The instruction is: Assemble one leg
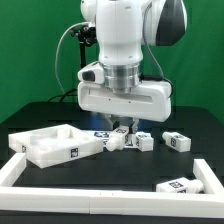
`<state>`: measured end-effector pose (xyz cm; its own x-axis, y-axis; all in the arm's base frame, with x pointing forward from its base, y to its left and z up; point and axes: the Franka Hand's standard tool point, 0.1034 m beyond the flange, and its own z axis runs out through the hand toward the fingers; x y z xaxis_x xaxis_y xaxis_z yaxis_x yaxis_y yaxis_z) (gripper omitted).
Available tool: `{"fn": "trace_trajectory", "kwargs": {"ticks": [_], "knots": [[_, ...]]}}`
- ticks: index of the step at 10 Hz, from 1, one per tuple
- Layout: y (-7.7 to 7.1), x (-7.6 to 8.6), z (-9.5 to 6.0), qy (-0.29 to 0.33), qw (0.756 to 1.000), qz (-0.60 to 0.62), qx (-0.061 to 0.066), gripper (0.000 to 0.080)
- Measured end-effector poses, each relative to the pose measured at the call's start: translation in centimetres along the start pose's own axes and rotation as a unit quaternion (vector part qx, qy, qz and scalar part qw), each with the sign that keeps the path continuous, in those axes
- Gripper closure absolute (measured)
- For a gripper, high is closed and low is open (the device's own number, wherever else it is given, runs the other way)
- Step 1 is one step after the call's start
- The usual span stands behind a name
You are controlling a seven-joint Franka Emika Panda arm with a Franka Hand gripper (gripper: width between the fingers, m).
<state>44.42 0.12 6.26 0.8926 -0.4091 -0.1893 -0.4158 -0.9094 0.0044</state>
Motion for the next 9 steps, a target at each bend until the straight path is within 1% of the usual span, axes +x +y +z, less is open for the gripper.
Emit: {"fn": "trace_trajectory", "kwargs": {"ticks": [3, 4, 5, 6, 7, 8, 9], "knots": [[0.0, 0.0, 0.2, -0.002, 1.0, -0.004, -0.001, 0.0515], [0.2, -0.1, 0.3, 0.005, 0.999, -0.034, 0.001, 0.0515], [1.4, -1.4, 1.0, 0.011, 0.997, -0.075, 0.001, 0.0515], [2.9, -2.6, 1.6, 0.01, 0.993, -0.115, 0.001, 0.0515], [4.3, -3.2, 2.3, 0.02, 0.989, -0.144, 0.003, 0.0515], [5.3, -3.9, 3.2, 0.03, 0.987, -0.161, 0.002, 0.0515], [5.6, -4.4, 4.1, 0.036, 0.986, -0.164, -0.001, 0.0515]]}}
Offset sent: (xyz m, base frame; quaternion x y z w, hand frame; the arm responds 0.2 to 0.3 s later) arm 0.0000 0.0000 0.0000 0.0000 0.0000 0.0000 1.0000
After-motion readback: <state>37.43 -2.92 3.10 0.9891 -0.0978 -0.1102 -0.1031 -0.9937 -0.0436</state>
